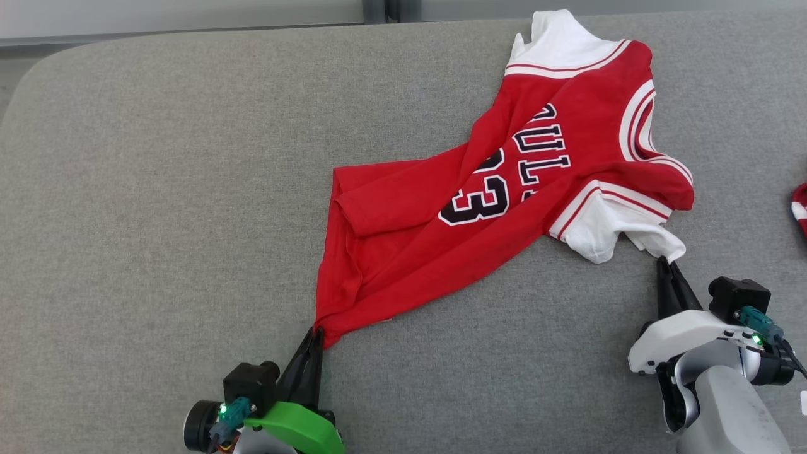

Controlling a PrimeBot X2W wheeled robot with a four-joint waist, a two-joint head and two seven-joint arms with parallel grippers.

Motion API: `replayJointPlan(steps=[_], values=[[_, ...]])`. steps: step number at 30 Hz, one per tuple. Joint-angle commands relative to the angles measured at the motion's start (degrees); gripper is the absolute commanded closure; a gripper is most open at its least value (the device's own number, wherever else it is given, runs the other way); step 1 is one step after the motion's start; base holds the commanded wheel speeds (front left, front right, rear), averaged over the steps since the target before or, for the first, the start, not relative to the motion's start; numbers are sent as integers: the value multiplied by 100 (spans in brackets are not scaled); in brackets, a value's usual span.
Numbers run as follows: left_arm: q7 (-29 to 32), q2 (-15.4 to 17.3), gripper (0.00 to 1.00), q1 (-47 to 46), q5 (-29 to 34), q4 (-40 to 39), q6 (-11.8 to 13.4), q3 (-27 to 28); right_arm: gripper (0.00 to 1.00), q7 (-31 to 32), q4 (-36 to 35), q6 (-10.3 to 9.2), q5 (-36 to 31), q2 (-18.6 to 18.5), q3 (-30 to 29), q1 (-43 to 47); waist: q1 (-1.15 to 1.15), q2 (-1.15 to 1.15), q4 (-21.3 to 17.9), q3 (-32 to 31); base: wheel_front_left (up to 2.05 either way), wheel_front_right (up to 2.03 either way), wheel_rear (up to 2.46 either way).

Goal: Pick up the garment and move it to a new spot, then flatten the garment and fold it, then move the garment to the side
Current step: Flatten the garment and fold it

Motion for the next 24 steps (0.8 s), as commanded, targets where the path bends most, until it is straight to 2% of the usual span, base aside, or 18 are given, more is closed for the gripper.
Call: replayJointPlan(steps=[1, 9, 17, 24], values=[[2, 24, 100, -33, 31, -64, -13, 37, 100, 1, -88, -4, 46, -14, -2, 74, 0, 0, -27, -78, 0, 0, 0], [2, 24, 100, 72, 142, -578, 50, 360, 100, -6, -1033, -4, 353, -15, 206, 268, 0, 0, -151, -569, 0, 0, 0], [2, 30, 100, -436, 584, -1104, -179, 1010, 100, -7, -2129, -4, 554, -61, 298, -96, 0, 0, -352, -1124, 0, 0, 0], [2, 439, 100, -1345, 893, -1333, -412, 1378, 100, -7, -2704, -4, 760, -388, 274, -895, 0, 0, -508, -1397, 0, 0, 0]])
